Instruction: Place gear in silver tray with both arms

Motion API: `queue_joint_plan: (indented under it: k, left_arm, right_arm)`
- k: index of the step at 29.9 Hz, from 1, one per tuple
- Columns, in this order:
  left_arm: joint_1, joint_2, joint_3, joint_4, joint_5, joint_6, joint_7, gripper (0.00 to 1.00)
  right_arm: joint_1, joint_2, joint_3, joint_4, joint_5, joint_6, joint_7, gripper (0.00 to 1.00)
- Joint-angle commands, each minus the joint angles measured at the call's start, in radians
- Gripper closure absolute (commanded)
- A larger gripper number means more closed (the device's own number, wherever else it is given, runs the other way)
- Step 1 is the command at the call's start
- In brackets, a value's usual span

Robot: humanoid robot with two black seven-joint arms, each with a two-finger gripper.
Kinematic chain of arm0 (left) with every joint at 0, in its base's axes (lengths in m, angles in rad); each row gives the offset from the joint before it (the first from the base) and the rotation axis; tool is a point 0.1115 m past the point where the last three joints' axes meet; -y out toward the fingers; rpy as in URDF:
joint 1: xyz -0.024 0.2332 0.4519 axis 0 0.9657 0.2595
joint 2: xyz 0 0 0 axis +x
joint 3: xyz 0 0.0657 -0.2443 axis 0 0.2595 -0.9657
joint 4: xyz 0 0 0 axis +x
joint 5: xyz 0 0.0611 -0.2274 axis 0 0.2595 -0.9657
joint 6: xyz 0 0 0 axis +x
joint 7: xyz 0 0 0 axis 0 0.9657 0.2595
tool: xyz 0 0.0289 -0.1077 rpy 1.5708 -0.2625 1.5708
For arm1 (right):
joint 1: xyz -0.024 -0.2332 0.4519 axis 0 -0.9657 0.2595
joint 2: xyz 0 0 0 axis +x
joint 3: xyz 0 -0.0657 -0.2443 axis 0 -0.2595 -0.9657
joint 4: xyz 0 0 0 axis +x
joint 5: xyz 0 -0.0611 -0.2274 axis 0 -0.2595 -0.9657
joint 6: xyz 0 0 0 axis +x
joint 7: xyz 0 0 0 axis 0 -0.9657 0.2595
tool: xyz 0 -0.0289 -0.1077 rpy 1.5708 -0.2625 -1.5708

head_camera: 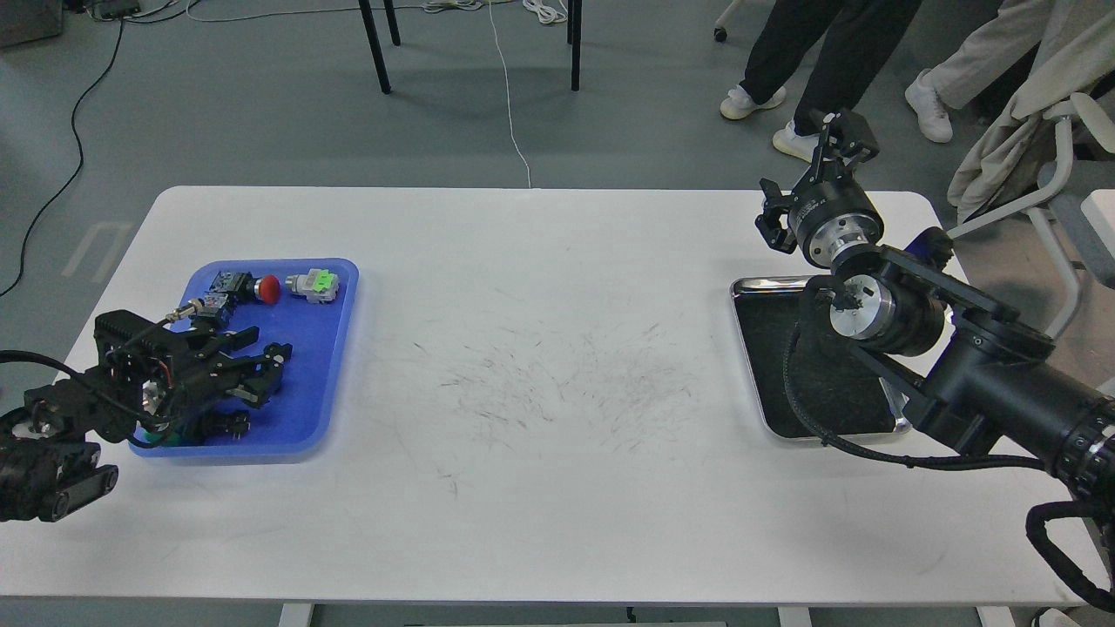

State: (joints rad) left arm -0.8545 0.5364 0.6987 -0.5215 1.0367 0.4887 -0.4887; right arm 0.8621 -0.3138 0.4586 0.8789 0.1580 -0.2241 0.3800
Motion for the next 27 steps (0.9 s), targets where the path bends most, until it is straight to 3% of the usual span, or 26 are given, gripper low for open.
queue_joint_plan:
  k: [1,20,27]
  left_arm:
    - [0.003,0.002,-0.001,-0.006,-0.003,0.000,0.000,0.60]
    - [0.009,0.048,-0.070,-0.095,-0.029,0.000,0.000,0.62]
    - [0.038,0.054,-0.111,-0.074,-0.046,0.000,0.000,0.60]
  right_arm:
    - [0.000,-0.001,0.000,0.000,0.000,0.000,0.000,0.01]
    - [0.000,0.004,-0.003,-0.003,-0.002,-0.001,-0.001,0.01]
    - [0.003,0.005,-0.003,-0.003,-0.002,-0.001,-0.001,0.01]
